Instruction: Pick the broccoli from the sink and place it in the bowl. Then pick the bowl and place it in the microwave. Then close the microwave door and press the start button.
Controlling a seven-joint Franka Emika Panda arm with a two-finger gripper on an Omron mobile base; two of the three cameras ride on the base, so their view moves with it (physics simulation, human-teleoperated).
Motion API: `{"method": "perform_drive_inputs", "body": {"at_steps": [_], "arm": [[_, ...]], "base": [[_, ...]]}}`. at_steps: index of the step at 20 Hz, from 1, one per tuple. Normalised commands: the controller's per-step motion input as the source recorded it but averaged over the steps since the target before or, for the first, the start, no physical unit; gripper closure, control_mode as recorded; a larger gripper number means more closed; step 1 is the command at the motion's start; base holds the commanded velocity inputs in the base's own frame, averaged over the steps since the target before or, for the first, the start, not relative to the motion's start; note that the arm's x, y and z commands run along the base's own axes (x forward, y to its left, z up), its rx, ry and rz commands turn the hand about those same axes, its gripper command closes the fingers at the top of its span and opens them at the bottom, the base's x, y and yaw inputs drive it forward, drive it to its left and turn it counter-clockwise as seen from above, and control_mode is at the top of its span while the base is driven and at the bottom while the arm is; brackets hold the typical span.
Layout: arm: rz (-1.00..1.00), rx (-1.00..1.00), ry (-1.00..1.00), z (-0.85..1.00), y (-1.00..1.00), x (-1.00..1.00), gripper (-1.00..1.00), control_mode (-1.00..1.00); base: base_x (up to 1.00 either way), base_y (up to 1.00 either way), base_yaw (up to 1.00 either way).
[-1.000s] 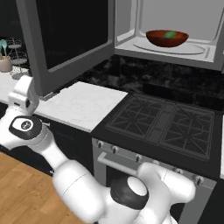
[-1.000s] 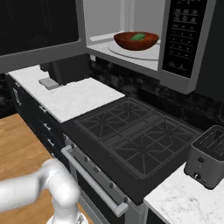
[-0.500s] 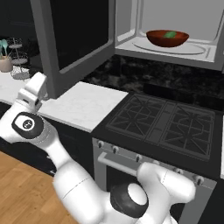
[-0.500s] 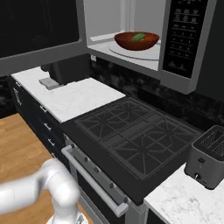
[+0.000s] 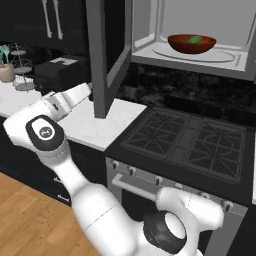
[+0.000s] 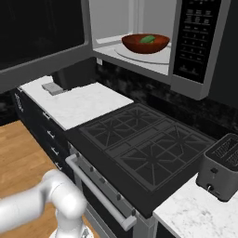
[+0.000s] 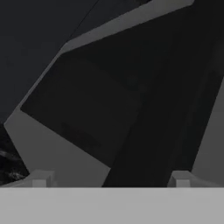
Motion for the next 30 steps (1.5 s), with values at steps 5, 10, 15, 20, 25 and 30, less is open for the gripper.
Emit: {"method": "perform_drive_inputs", "body": {"at_steps": [5, 10, 15, 20, 25, 30], "arm": [[0.0, 0.36, -0.01, 0.51, -1.0, -0.01, -1.0, -1.0], [0.0, 0.33, -0.03, 0.39, -1.0, -0.03, -1.0, -1.0], [0.02, 0.25, -0.01, 0.06, -1.0, 0.14, -1.0, -1.0], [0.12, 0.15, -0.1, 0.05, -1.0, 0.24, -1.0, -1.0], [0.06, 0.01, -0.26, 0.07, -1.0, 0.09, -1.0, -1.0], [-0.01, -0.06, -0.17, 0.0, -1.0, 0.17, -1.0, -1.0]], "base": [[0.0, 0.0, 0.0], [0.0, 0.0, 0.0], [0.0, 0.0, 0.0], [0.0, 0.0, 0.0], [0.0, 0.0, 0.0], [0.0, 0.0, 0.0]]}}
